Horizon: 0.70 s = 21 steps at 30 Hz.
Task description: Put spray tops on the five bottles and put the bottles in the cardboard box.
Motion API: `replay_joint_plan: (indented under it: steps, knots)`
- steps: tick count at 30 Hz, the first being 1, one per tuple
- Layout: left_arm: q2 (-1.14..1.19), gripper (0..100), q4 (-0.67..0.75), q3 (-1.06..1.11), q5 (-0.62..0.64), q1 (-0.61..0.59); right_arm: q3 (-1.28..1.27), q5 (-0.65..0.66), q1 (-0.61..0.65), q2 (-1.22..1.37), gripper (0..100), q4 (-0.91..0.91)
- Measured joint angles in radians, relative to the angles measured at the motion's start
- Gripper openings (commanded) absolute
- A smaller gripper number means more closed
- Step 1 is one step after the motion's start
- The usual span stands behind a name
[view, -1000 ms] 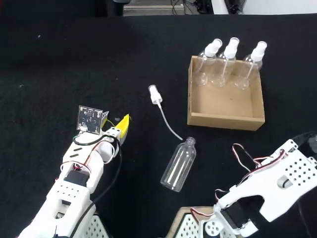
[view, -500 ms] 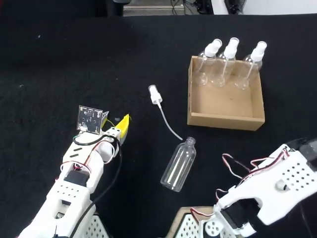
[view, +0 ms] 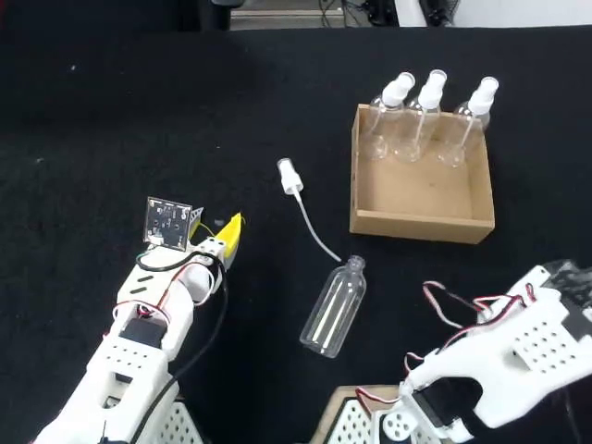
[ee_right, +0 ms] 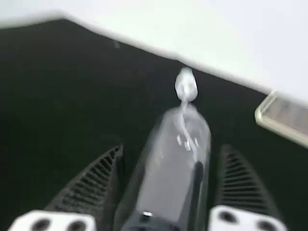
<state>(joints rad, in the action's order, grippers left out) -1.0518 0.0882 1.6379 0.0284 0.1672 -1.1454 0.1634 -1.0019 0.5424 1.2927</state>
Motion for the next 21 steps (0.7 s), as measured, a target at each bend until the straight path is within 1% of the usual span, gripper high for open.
replay_joint_plan:
  steps: [2,3,10,13,15,16,19,21]
  knots:
    - [0.0,21,0.0,0.0,0.0,0.0,0.005,0.0,-0.011,-0.028,37.4,-0.098]
    - [0.0,21,0.0,0.0,0.0,0.0,0.005,0.0,-0.017,-0.043,37.2,-0.12]
    - [0.0,21,0.0,0.0,0.0,0.0,-0.11,0.0,-0.021,-0.282,29.4,-0.178]
    - [0.0,21,0.0,0.0,0.0,0.0,-0.109,0.0,-0.021,-0.42,27.5,-0.319]
    - [0.0,21,0.0,0.0,0.0,0.0,-0.074,0.0,-0.021,-0.519,27.6,-0.5]
    - [0.0,21,0.0,0.0,0.0,0.0,-0.034,-0.009,-0.021,-0.566,27.6,-0.62]
    - [0.0,21,0.0,0.0,0.0,0.0,0.13,-0.068,-0.021,-0.694,27.6,-1.059]
    - [0.0,21,0.0,0.0,0.0,0.0,0.249,-0.081,-0.021,-0.744,27.5,-1.364]
